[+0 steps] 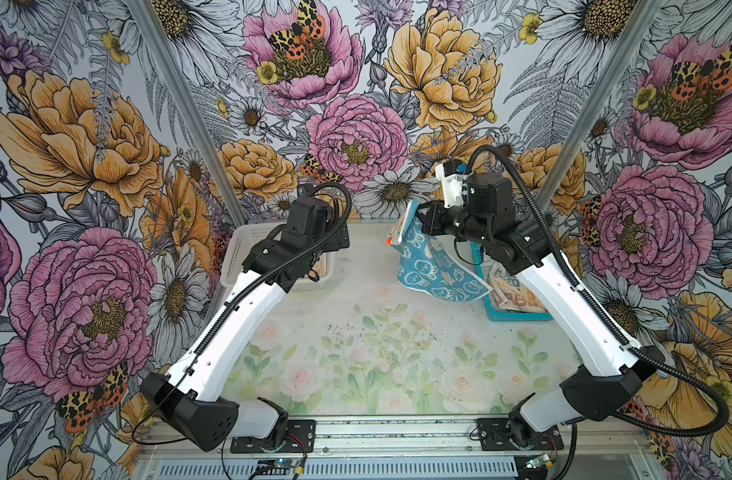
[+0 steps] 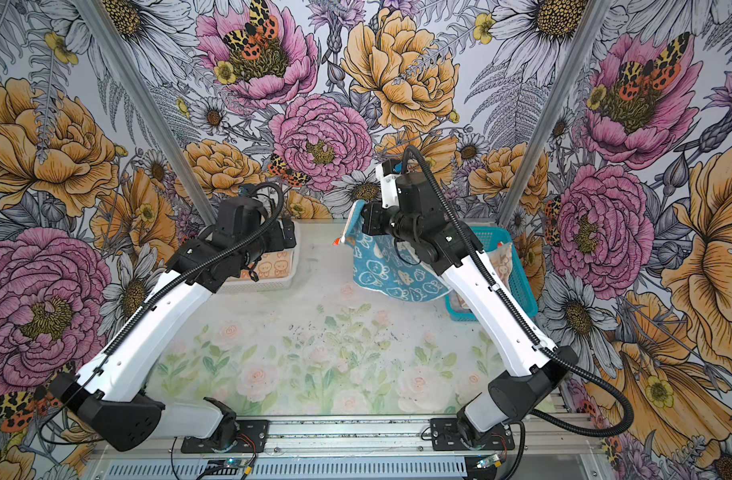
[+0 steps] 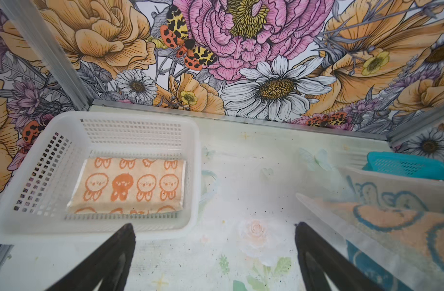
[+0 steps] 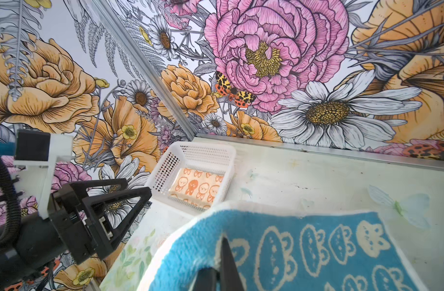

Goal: Fold and stack the towels

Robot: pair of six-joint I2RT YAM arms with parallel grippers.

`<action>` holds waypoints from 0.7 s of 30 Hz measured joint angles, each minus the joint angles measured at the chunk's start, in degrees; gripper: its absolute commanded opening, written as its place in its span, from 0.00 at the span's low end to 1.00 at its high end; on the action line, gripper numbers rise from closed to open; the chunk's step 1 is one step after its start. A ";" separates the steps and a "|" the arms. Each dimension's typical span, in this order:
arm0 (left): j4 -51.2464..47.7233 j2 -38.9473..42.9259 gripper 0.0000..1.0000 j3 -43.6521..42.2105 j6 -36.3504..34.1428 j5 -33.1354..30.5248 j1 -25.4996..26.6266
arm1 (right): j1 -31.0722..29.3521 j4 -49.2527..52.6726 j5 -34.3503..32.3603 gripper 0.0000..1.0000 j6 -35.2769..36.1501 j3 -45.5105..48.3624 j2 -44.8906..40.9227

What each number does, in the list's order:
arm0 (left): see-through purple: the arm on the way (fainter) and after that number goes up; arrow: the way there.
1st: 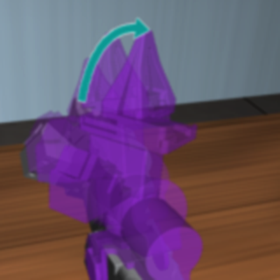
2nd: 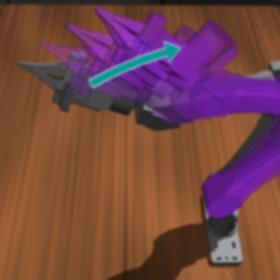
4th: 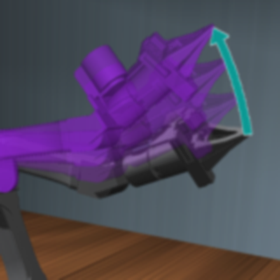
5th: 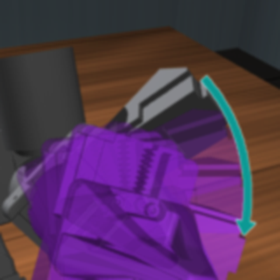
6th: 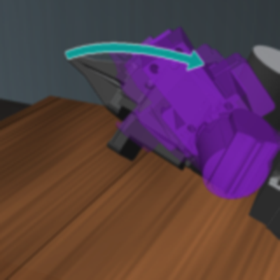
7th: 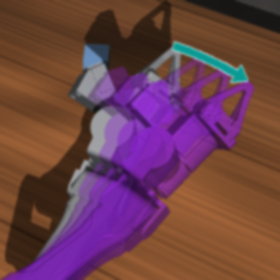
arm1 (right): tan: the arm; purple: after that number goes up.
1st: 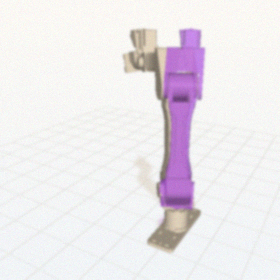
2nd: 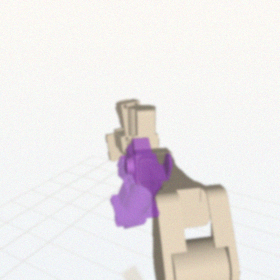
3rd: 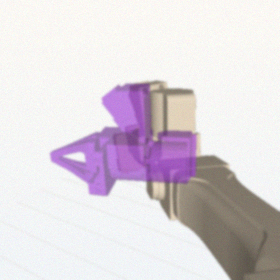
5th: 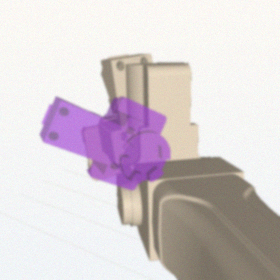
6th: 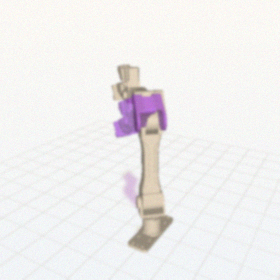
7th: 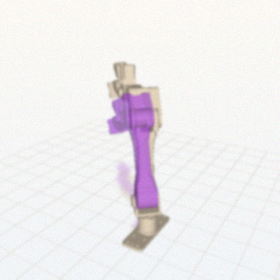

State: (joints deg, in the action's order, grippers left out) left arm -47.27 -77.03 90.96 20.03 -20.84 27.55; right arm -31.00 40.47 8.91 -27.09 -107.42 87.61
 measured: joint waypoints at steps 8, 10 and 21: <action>1.29 -4.59 0.99 -2.60 1.73 4.81 -0.96 | 10.01 -0.52 4.33 0.29 -0.57 0.24 14.01; 1.40 -7.10 0.99 -2.60 2.27 6.36 -0.72 | 11.78 -0.61 5.40 0.46 -0.52 0.20 20.90; 2.91 -12.57 0.99 -6.62 4.74 14.58 -1.57 | 13.22 1.40 7.41 0.88 1.49 9.14 25.88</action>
State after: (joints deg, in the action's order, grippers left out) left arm -44.36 -89.60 84.33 24.77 -6.26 25.98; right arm -17.78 41.87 16.32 -25.61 -98.28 113.49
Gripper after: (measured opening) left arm 0.987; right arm 0.871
